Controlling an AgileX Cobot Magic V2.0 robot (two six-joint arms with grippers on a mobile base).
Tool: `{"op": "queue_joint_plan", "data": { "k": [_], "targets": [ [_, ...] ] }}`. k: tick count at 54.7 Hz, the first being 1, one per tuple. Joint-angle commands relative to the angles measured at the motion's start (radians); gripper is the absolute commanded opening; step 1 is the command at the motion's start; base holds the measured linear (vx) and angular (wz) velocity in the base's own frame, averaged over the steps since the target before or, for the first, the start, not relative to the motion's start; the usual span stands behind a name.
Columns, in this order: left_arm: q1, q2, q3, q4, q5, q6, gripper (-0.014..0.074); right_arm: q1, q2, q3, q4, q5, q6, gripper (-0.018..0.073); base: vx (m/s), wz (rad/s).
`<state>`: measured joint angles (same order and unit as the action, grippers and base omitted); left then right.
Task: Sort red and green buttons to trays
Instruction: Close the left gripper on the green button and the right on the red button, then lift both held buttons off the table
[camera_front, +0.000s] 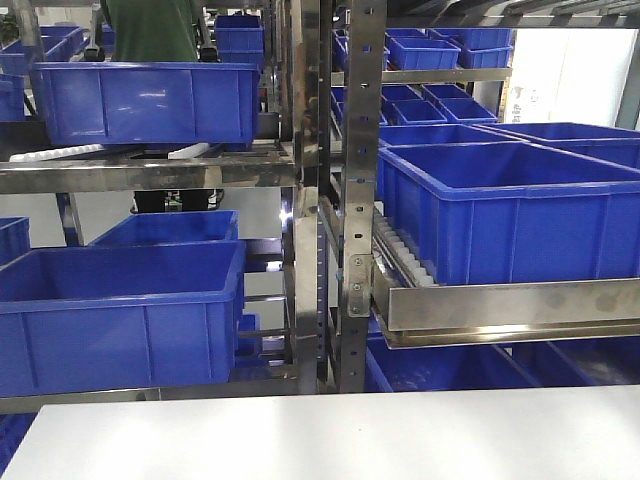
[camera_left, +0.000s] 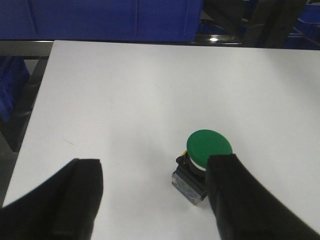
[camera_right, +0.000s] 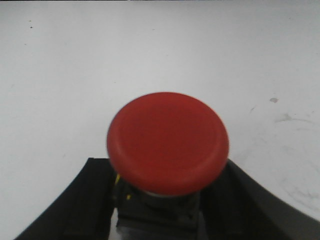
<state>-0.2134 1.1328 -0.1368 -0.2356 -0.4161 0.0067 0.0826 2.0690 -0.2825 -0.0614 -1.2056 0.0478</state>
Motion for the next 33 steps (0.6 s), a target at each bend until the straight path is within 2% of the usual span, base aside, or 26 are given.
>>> {"op": "queue_joint_plan", "data": {
  "k": [1, 8, 13, 28, 33],
  "targets": [
    [-0.008, 0.067, 0.003, 0.086, -0.196, -0.089, 0.0554, -0.005, -0.035, 0.003, 0.047, -0.132, -0.007, -0.0011, 0.0, 0.0],
    [-0.008, 0.177, 0.011, 0.302, -0.306, -0.157, 0.0554, -0.005, -0.035, 0.003, 0.074, -0.132, -0.006, -0.0008, 0.0, 0.0],
    [-0.008, 0.261, 0.011, 0.392, -0.397, -0.158, 0.0554, -0.005, -0.035, 0.003, 0.075, -0.132, -0.006, -0.0008, 0.0, 0.0],
    [-0.008, 0.493, 0.011, 0.376, -0.657, -0.146, 0.0554, -0.005, -0.035, 0.003, 0.075, -0.132, -0.006, -0.0008, 0.0, 0.0],
    [-0.008, 0.562, 0.011, 0.341, -0.766, -0.127, 0.0554, -0.005, -0.035, 0.003, 0.075, -0.132, -0.006, -0.0008, 0.0, 0.0]
  ]
}}
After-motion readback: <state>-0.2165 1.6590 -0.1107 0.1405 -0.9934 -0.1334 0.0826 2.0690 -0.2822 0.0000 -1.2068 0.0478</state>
